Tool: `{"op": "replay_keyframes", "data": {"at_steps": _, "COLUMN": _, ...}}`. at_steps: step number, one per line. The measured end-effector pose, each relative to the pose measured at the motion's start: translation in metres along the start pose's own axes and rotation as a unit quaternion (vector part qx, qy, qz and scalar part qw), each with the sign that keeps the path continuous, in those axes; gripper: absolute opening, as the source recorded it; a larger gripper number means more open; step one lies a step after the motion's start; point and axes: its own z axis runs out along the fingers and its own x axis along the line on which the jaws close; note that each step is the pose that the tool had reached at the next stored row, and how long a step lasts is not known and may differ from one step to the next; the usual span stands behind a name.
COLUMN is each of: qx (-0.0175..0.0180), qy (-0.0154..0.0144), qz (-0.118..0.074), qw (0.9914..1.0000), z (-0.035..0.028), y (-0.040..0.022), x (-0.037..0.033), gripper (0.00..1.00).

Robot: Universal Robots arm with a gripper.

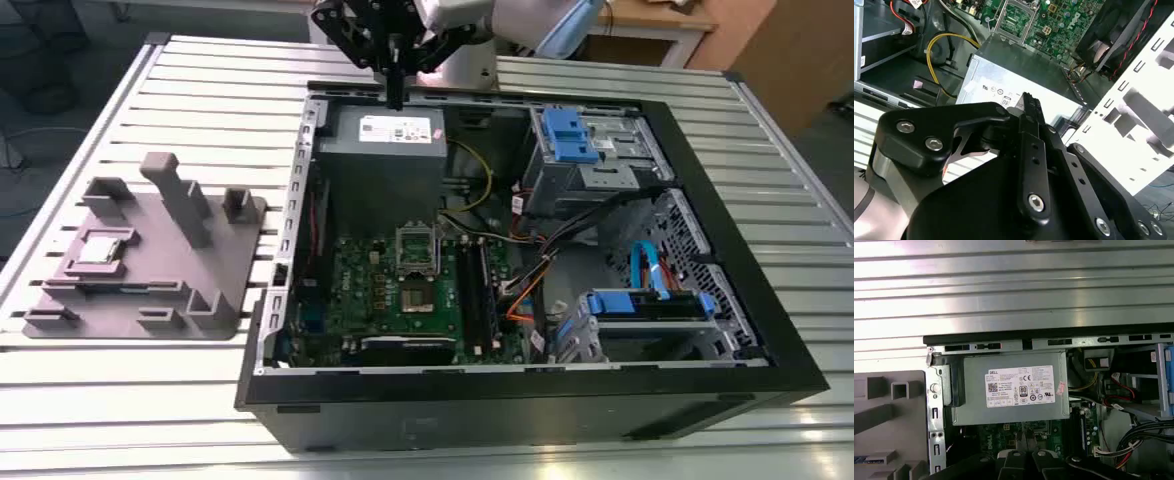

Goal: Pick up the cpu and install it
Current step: 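Reach for the cpu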

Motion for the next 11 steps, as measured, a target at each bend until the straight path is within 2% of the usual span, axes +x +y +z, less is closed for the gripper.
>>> {"op": "replay_keyframes", "data": {"at_steps": 11, "qx": 0.0000, "qy": 0.0000, "qz": 0.000, "qw": 1.00000, "z": 0.0000, "y": 0.0000, "x": 0.0000, "gripper": 0.11}}
